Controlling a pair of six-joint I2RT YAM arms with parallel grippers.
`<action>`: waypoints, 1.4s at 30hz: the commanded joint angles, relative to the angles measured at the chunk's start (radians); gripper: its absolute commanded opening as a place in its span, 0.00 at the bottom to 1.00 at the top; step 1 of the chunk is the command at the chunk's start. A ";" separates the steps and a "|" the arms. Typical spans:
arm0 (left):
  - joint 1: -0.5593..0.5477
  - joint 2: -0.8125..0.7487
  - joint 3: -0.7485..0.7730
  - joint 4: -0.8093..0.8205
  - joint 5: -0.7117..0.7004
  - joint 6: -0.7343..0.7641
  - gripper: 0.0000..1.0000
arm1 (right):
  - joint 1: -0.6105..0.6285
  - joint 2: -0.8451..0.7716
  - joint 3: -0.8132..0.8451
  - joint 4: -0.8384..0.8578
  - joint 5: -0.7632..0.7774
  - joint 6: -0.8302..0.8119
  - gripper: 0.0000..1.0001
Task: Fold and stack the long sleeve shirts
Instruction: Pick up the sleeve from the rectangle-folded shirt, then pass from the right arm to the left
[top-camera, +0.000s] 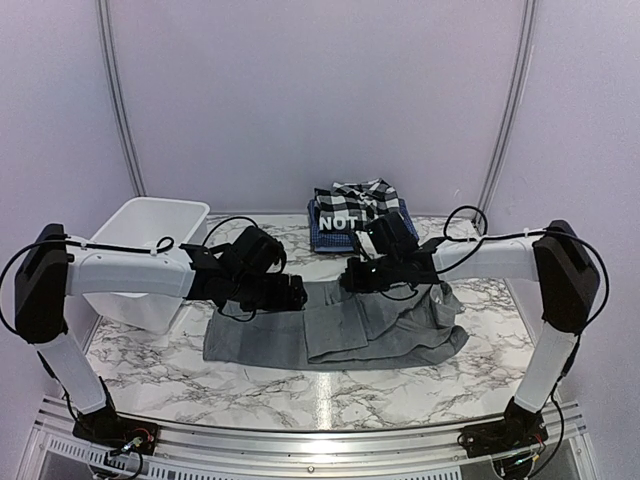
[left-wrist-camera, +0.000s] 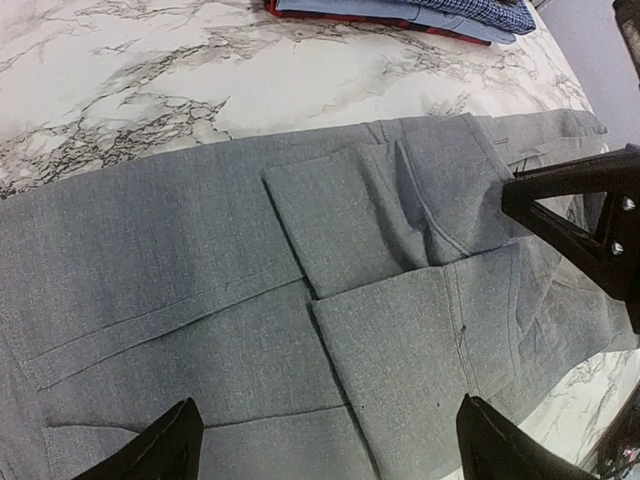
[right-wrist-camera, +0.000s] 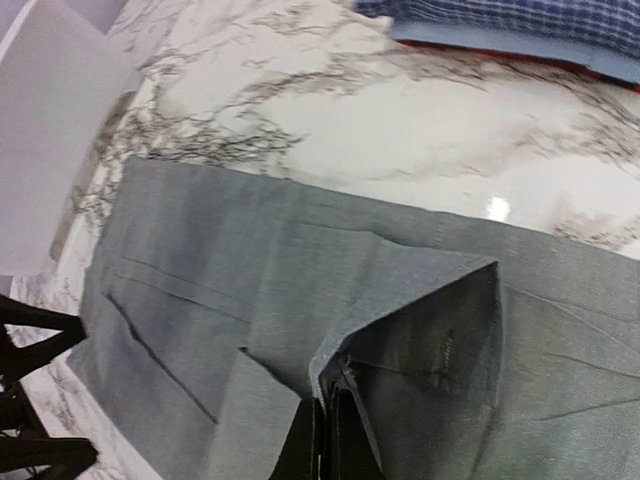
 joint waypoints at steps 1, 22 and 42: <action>0.007 -0.052 0.000 0.007 0.020 0.028 0.91 | 0.069 -0.053 0.084 0.036 -0.110 -0.013 0.00; 0.014 -0.143 -0.109 0.247 0.035 0.279 0.89 | 0.120 0.024 0.276 0.040 -0.252 -0.035 0.00; 0.013 -0.044 -0.049 0.367 -0.087 0.295 0.45 | 0.122 -0.026 0.230 0.076 -0.243 0.025 0.00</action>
